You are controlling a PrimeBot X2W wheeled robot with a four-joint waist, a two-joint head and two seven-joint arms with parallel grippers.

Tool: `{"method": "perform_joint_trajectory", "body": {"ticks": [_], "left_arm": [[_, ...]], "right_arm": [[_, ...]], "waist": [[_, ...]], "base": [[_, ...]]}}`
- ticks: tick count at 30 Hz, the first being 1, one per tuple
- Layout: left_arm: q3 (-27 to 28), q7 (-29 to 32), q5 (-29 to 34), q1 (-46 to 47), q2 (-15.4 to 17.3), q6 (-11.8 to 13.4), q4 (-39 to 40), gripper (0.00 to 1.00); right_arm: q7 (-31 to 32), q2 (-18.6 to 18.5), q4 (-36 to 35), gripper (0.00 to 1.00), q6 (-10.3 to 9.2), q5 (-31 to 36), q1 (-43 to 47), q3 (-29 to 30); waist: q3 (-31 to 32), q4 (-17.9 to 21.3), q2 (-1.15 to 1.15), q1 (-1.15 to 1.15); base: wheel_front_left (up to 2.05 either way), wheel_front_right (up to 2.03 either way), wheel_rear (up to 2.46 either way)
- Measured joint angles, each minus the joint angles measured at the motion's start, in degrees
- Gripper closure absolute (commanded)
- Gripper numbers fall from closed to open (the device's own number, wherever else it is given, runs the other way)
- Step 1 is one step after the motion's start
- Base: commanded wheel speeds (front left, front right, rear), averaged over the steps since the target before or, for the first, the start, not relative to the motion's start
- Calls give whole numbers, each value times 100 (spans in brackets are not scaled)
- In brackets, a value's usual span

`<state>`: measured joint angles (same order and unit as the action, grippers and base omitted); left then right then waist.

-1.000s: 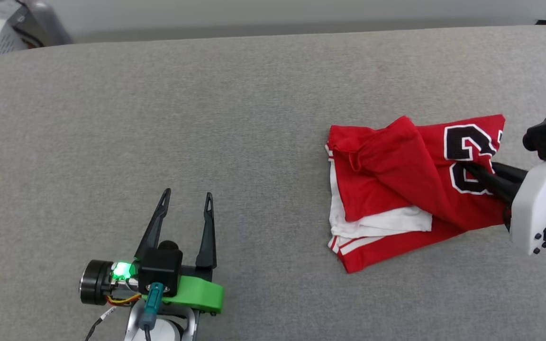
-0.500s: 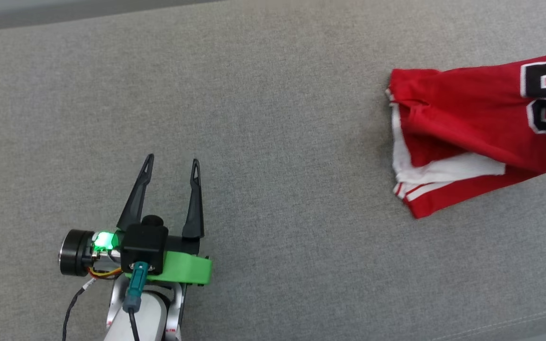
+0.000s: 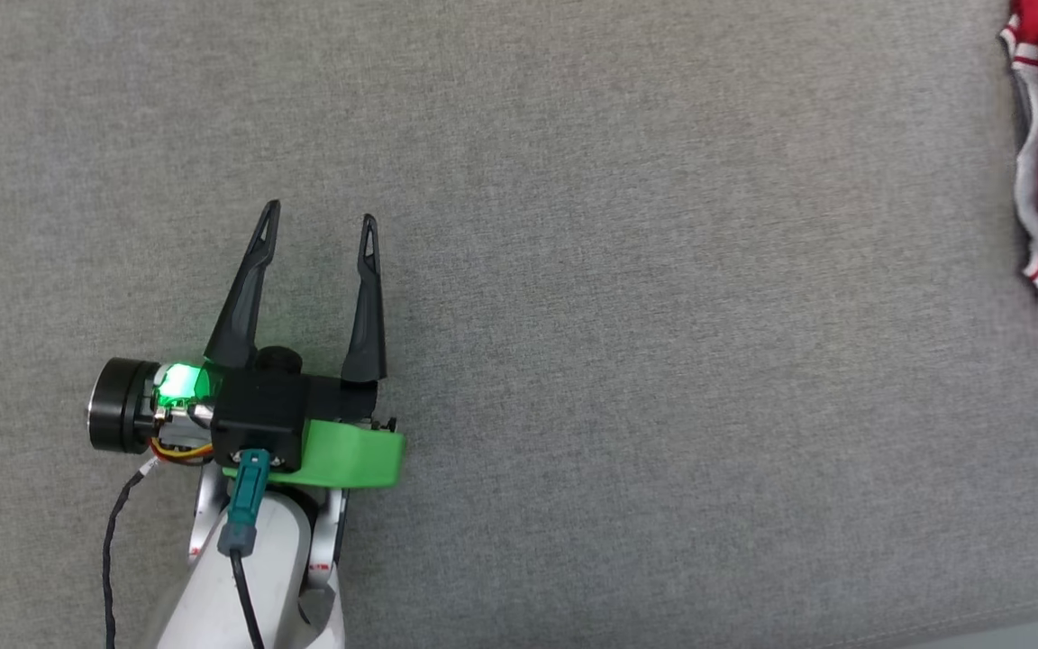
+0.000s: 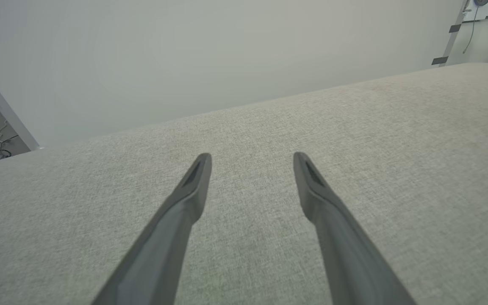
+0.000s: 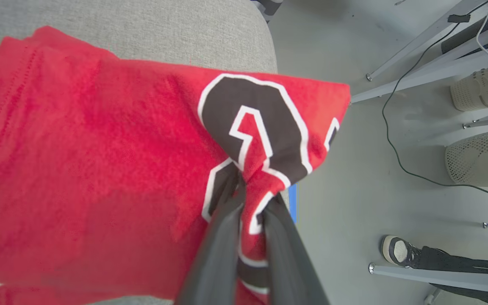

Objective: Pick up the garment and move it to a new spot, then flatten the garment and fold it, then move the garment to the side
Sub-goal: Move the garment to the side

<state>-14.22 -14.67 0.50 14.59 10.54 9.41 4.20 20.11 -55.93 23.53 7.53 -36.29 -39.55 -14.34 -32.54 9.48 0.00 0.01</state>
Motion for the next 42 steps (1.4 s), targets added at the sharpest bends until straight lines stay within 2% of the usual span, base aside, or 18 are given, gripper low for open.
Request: {"method": "perform_joint_trajectory", "body": {"ticks": [6,11,12,13,17,22,25,29,32,35,39,42], "left_arm": [[-36,0,3,133,34,19,114,0],[-56,0,3,169,49,78,153,0],[-57,0,3,169,55,101,145,0],[-57,0,2,168,62,115,131,0],[-86,0,-9,163,62,148,49,0],[-105,0,-79,36,47,192,-24,0],[-93,0,-149,-147,37,196,-56,0],[-69,0,-241,-344,-20,201,-118,0],[-16,0,-260,-520,-62,202,-141,0],[26,0,-261,-671,-81,203,-167,0],[105,0,-285,-832,-96,209,-207,0],[155,0,-302,-938,-109,208,-237,0]], "right_arm": [[-91,-4,654,100,0,501,-329,381],[-181,244,1085,100,0,810,-499,671],[-207,303,1170,60,0,906,-517,722],[-212,356,1215,0,0,962,-519,751],[-511,499,1303,0,0,1199,-509,939],[-1373,606,1056,0,0,1631,-391,1308],[-1900,878,745,0,0,1855,-214,1571],[-2579,1273,196,0,0,2134,121,2235],[-2959,1829,-506,0,0,2441,613,2692],[-3105,2447,-1225,0,0,2588,1036,2913],[-3300,3158,-2064,0,0,2853,1515,2934],[-3394,3619,-2590,0,0,3097,1930,2688]], "waist": [[-347,-153,0,0],[-489,-284,0,0],[-485,-297,0,0],[-471,-304,0,1],[-317,-324,0,1],[31,-334,0,0],[269,-336,0,0],[596,-369,0,-1],[880,-430,0,-1],[1113,-506,0,-1],[1392,-628,0,-1],[1610,-746,0,-1]], "base": [[0,0,0],[0,0,0],[0,0,0],[0,0,0],[0,0,0],[0,0,0],[0,0,0],[0,0,0],[0,0,0],[0,0,0],[0,0,0],[0,0,0]]}}
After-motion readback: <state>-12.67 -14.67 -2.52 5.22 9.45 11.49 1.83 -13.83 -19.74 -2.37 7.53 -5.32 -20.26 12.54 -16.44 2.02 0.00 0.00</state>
